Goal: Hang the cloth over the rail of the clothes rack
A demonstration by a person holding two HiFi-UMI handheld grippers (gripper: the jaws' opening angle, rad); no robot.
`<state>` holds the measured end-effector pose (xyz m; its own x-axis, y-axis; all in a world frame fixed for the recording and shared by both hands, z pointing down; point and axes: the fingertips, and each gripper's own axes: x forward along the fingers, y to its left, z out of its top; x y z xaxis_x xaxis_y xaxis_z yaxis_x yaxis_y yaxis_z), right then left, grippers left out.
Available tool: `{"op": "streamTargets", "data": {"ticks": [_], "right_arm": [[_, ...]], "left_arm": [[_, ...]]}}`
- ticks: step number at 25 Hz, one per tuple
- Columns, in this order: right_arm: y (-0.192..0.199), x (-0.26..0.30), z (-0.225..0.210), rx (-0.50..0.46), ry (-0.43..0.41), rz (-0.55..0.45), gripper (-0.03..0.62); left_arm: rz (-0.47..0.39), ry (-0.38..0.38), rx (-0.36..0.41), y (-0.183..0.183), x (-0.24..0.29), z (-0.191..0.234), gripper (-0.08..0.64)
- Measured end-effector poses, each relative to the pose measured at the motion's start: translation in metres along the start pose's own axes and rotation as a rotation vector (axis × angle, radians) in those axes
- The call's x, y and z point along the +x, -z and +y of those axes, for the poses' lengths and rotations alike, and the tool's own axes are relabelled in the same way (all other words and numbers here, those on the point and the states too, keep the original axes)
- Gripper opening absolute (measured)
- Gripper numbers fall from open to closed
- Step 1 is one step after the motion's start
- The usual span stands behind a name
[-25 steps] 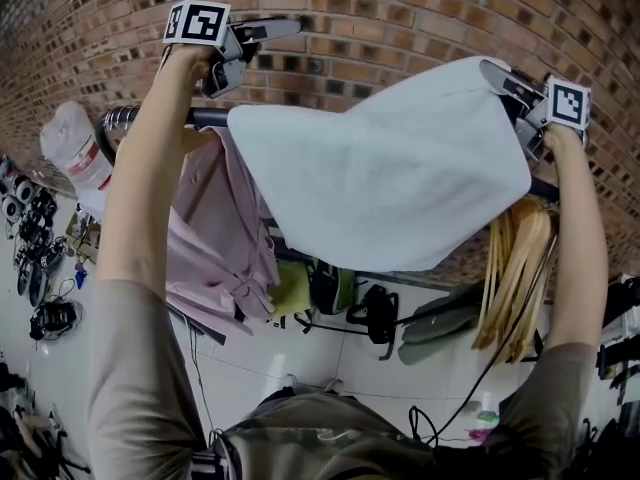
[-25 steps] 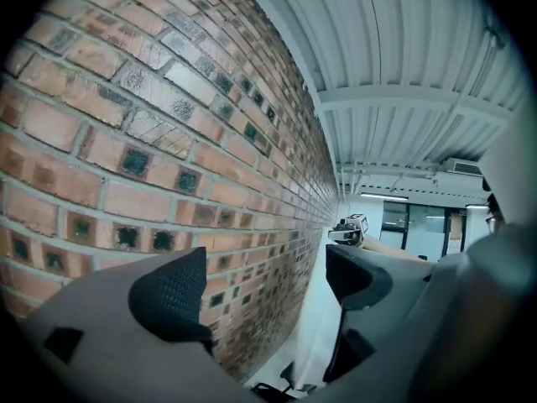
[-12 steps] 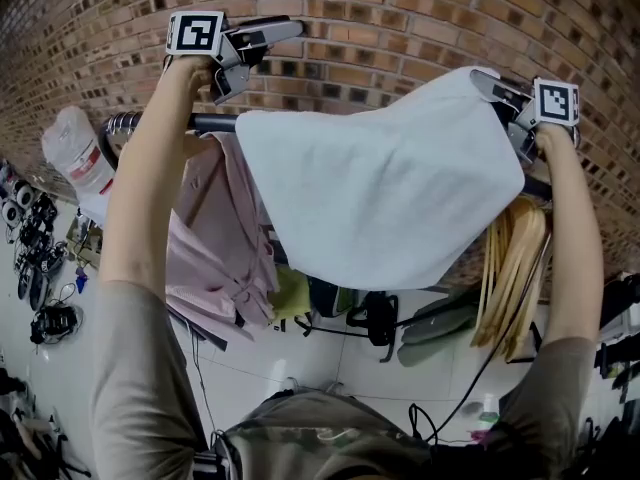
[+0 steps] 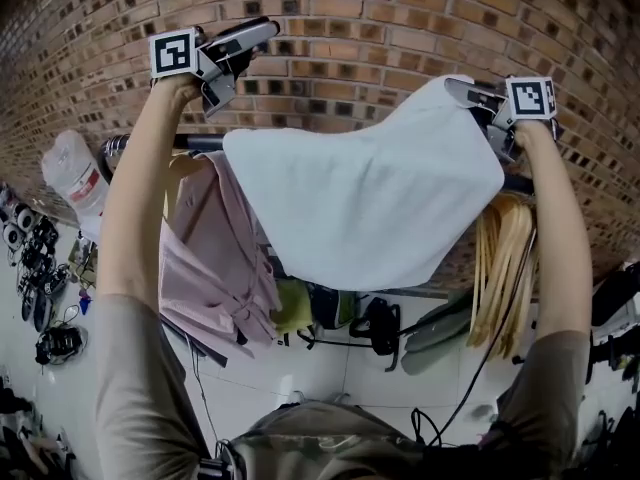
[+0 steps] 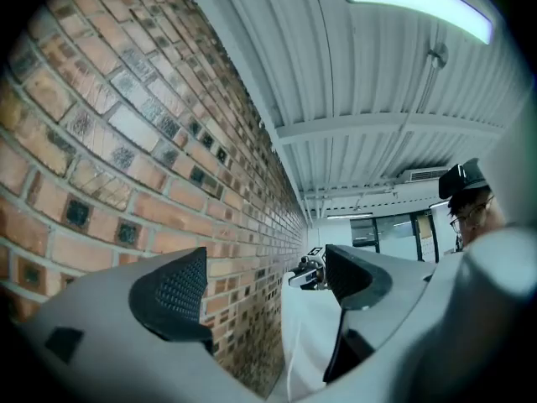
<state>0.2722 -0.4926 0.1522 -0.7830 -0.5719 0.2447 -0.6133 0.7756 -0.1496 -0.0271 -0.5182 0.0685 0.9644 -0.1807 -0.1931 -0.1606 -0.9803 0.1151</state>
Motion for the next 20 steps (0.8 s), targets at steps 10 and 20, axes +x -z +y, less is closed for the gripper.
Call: {"op": "streamTargets", "data": {"ticks": [10, 20], "right_arm": [[0.001, -0.008, -0.010, -0.037, 0.092, 0.022, 0.020], [0.003, -0.004, 0.006, 0.011, 0.008, 0.012, 0.020]], "left_arm": [[-0.091, 0.092, 0.096, -0.036, -0.001, -0.089, 0.443], [-0.049, 0.063, 0.140, -0.007, -0.046, -0.153, 0.443]]}}
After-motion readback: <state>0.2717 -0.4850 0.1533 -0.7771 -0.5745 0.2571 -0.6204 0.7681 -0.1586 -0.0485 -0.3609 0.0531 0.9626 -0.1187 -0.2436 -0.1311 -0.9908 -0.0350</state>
